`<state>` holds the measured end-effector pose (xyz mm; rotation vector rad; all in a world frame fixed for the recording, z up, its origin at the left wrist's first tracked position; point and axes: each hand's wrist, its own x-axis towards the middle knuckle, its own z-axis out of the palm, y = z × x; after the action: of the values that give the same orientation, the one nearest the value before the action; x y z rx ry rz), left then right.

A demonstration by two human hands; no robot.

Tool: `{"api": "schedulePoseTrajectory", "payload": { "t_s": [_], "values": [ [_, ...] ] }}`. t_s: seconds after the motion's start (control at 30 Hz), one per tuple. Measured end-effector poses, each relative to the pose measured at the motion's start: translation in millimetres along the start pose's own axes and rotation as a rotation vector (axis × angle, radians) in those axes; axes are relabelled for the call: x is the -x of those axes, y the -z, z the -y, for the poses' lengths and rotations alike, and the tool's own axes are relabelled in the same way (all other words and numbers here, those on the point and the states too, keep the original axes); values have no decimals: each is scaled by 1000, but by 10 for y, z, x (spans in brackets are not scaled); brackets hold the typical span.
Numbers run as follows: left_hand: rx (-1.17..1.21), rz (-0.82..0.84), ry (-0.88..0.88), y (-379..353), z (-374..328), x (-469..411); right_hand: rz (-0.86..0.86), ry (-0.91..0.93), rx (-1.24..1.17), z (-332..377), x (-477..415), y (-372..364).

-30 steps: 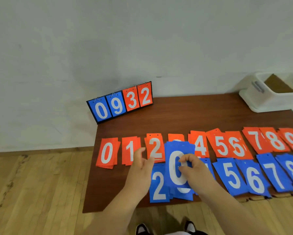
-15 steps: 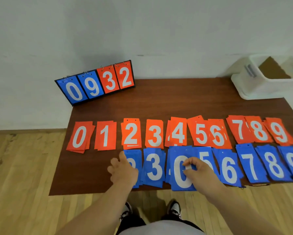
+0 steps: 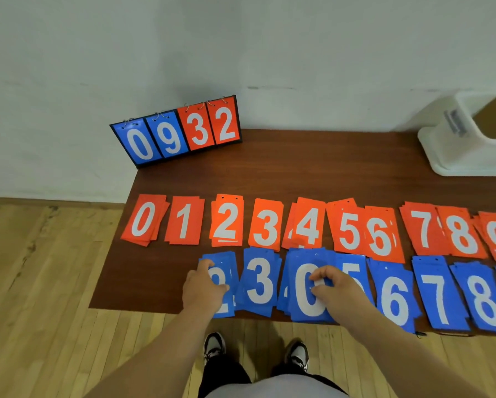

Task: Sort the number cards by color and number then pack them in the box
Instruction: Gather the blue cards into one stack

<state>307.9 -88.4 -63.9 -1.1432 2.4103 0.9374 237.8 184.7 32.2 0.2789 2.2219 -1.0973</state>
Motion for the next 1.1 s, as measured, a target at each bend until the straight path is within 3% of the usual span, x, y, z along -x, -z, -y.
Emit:
{"api": "schedulePoseTrajectory", "payload": {
  "t_s": [0.4,0.7,0.8,0.93,1.0,1.1],
  "values": [
    [15,74,-121,56,-1,-78,-44,-54,-103,175,40,-317],
    [262,83,-67,644,89,-142,-58,-33,-169,362,40,-492],
    [376,124,-92,905,32,-67,23,-43,-320,530,55,-588],
    [501,192,-204,1154,-169,97,247,-33,-746,871,149,-699],
    [546,221,-260,1237,-313,190,320,26,-781,1029,186,-714],
    [629,257,-343,1322,-527,325,304,121,-598,1189,177,-720]
  ]
}}
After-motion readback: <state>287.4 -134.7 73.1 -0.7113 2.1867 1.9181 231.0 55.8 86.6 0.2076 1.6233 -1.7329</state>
